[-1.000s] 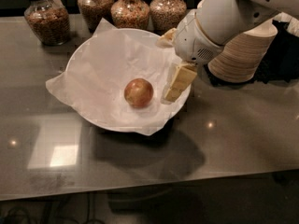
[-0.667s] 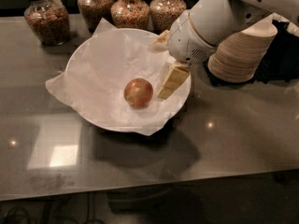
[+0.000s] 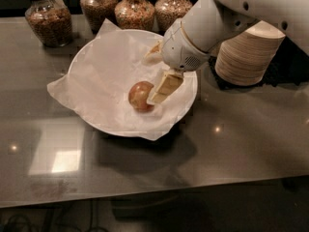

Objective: Pick apple from white bowl

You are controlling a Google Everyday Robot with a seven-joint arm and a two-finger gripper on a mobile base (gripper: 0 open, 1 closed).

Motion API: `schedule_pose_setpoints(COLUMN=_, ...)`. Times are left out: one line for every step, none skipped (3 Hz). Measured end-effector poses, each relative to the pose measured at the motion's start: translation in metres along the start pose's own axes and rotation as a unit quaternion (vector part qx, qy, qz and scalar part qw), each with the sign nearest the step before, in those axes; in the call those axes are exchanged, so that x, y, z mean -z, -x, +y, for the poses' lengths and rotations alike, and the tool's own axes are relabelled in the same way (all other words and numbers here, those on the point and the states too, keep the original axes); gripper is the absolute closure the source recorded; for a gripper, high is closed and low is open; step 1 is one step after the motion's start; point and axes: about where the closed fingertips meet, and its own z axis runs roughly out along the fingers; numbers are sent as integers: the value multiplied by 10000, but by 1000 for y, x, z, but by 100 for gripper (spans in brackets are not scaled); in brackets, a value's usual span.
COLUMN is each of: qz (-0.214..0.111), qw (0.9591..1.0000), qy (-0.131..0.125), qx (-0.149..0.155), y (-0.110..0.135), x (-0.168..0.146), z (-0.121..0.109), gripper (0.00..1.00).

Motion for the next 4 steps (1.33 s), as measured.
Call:
schedule_pose_setpoints(qz=-7, qw=9999, qy=135, qx=56, y=-2, x=-17, z=-2, gripper=31)
schedule_pose_setpoints(qz=-9, qw=9995, qy=294, qx=100, y=-4, x=-34, z=-2, gripper=28)
schedule_pose_setpoints(qz=30, qw=9990, qy=448, qx=80, y=-12, x=-48, z=1, gripper=29)
schedule_pose_setpoints(qz=84, qw=9983, qy=578, qx=28, y=-20, x=-59, z=6, gripper=29)
